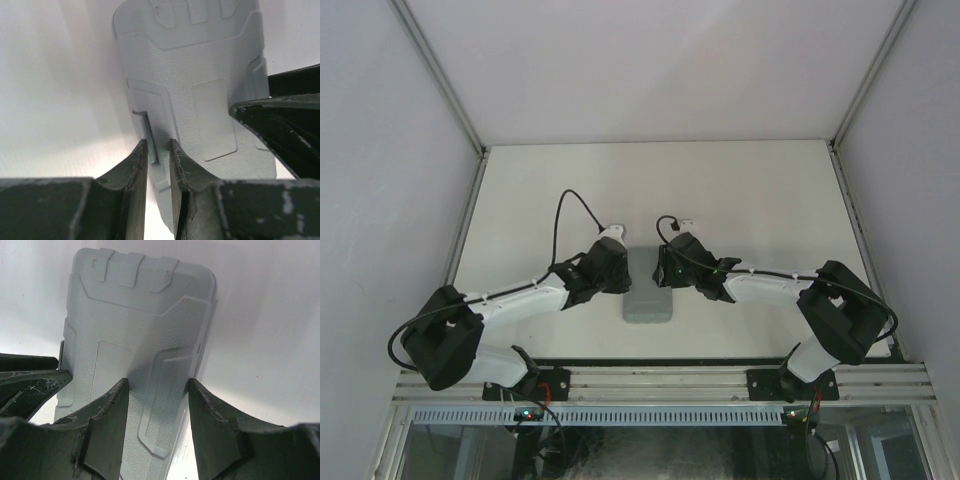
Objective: Sort the tools into containers
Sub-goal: Close the storage box at the center of the board.
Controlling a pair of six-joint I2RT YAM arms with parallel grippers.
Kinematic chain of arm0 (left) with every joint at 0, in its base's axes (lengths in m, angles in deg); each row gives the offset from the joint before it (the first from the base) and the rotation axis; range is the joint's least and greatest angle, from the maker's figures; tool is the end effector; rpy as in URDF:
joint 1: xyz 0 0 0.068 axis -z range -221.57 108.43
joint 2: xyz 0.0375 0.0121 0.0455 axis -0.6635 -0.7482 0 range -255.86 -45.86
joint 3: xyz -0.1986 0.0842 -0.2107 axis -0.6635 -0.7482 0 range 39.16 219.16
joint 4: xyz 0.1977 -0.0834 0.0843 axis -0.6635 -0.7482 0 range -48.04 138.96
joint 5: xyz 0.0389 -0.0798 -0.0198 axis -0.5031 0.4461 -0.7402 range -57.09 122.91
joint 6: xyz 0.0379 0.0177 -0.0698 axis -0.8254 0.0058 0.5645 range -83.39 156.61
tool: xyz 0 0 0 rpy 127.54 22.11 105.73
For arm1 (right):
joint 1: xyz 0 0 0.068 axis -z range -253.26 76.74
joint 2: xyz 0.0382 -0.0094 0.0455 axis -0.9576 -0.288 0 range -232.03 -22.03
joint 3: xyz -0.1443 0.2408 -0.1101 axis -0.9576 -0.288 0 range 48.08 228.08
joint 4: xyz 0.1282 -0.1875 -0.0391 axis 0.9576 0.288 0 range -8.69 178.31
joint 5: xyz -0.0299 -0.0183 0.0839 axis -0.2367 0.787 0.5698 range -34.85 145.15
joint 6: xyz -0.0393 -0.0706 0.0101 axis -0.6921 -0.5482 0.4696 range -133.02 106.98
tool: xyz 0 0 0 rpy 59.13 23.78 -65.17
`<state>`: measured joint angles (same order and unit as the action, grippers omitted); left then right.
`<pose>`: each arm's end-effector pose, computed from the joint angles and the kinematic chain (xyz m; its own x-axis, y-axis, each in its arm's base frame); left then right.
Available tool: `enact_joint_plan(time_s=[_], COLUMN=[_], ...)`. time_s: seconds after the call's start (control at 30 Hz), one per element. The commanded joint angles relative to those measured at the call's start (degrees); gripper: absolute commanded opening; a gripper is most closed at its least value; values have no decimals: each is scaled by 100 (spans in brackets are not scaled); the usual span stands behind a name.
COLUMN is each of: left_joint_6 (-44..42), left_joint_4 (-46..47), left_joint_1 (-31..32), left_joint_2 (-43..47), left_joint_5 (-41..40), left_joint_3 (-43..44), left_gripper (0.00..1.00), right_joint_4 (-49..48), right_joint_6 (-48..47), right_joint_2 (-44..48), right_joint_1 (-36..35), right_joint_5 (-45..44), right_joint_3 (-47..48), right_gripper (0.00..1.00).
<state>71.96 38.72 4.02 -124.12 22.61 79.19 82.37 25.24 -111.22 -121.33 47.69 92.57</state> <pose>0.1902 -0.1760 0.2097 -0.7859 -0.0114 -0.6182 0.2024 0.9400 -0.2746 0.2134 0.2237 0.1976 -0.7952 0.0335 -0.6054 -0.2352 0.9032 0.3590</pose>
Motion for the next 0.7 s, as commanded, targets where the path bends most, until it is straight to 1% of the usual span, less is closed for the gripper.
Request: enact_joint_plan(time_s=[0.0,0.17,0.33,0.4,0.47,0.57,0.67], left_joint_6=[-143,-143,-170,-245,-330,-455,-562], left_joint_4=[-171,-211,-272,-369,-511,-691,-835], left_joint_1=[191,245,249,249,249,245,241], left_joint_2=[-348,-373,-184,6,246,640,1051], left_joint_5=[170,162,162,110,5,-126,-247], left_joint_3=[-49,-26,14,91,205,377,499], left_gripper=[17,10,11,15,21,34,44], right_joint_4=[417,354,355,389,447,515,510], right_joint_6=[-14,12,24,8,-6,-52,-160], right_joint_2=[-269,-305,-280,-222,-113,144,492], right_joint_1=[-174,-183,-195,-195,-214,-229,-252], right_joint_5=[418,463,461,433,365,272,222], right_joint_3=[-225,-225,-228,-224,-225,-230,-223], right_gripper=[47,46,46,46,46,50,54])
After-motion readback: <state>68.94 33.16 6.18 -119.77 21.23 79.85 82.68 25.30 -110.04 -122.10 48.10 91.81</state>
